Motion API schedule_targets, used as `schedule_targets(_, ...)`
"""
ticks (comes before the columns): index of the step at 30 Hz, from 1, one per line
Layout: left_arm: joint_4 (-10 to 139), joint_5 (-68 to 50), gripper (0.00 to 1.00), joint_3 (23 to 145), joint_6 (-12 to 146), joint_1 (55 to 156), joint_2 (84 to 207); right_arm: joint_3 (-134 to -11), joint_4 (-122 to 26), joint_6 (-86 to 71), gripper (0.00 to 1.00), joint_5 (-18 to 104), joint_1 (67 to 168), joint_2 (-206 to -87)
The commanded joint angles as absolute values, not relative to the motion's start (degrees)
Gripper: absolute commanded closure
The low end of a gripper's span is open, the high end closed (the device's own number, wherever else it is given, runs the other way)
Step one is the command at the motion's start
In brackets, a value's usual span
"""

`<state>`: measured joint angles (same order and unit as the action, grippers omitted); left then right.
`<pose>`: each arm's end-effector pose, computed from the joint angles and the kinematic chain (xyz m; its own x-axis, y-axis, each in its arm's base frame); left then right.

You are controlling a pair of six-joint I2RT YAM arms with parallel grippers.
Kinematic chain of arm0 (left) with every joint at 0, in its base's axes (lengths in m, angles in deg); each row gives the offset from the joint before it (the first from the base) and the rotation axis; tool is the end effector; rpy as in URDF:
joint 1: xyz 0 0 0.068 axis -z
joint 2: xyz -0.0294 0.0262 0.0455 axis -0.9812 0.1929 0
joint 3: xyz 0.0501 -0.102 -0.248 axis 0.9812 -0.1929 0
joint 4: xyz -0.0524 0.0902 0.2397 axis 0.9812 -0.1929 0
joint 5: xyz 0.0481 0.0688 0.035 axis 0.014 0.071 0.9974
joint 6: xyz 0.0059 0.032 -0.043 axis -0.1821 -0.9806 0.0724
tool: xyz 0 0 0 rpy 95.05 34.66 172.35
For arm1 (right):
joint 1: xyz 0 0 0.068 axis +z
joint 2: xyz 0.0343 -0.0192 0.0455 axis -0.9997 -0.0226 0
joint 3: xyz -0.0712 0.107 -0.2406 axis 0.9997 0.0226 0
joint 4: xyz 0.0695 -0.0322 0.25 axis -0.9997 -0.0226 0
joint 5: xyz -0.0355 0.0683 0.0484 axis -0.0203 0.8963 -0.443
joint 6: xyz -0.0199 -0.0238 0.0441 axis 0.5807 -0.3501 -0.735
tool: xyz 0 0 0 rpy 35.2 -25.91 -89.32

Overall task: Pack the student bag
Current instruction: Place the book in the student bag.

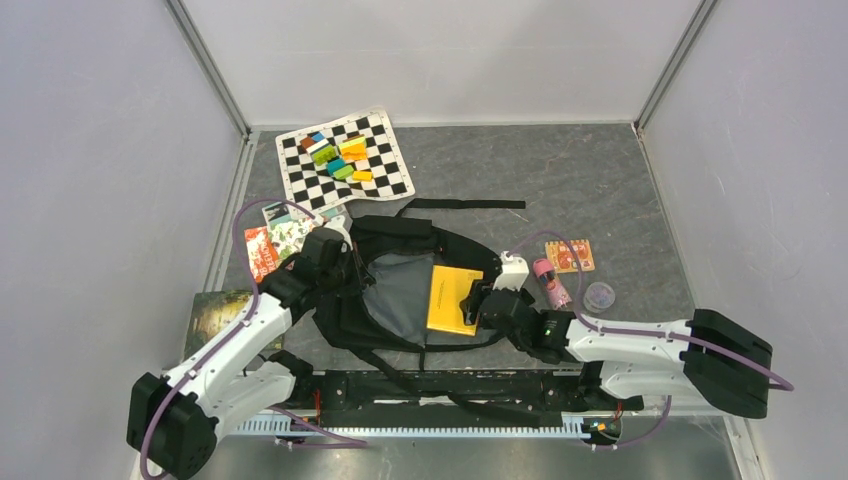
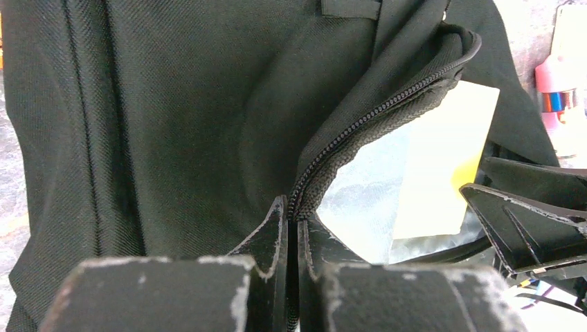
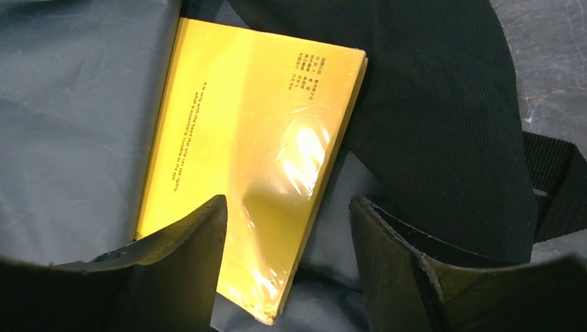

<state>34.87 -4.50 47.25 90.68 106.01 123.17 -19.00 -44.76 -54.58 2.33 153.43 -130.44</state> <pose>0.1685 -0.0891 0.2294 -0.8030 -0.2393 -0.5458 0.0386 0.8930 -0.4484 0.1060 0.1793 0.1627 -0.6343 0.2510 -0.7313 -0.1235 0.9008 0.4163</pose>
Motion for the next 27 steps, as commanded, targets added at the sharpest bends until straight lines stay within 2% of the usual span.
schedule_targets(1, 36.08, -0.82, 0.98, 47.25, 87.71, 105.99, 123.93, -19.92, -40.7, -49.57, 0.32, 1.12, 153.58, -132.15)
schedule_targets(4, 35.79, -0.82, 0.98, 47.0, 87.56, 105.99, 124.53, -23.01, -44.03, -46.53, 0.29, -0.49, 153.58, -133.7)
schedule_targets(7, 35.96, 0.5, 0.98, 46.73, 87.54, 106.03, 124.82, -25.64, -49.24, -44.27, 0.11, -5.68, 153.45, -133.72)
schedule_targets(10, 36.52, -0.05, 0.98, 46.72, 87.53, 106.01, 124.95, -25.34, -49.95, -43.57, 0.02, -7.72, 152.16, -132.59)
schedule_targets(18, 36.37, -0.07, 0.98, 46.73, 87.41, 105.99, 124.49, -23.45, -48.27, -48.65, 0.02, -2.84, 147.5, -132.08)
schedule_targets(23, 36.35, -0.34, 0.98, 46.78, 87.24, 105.98, 124.65, -19.61, -36.03, -49.32, 0.02, 0.8, 142.35, -132.47)
schedule_targets(27, 36.27, -0.34, 0.98, 46.86, 87.17, 106.04, 124.55, -21.65, -31.35, -47.1, 0.02, -1.19, 139.9, -134.02)
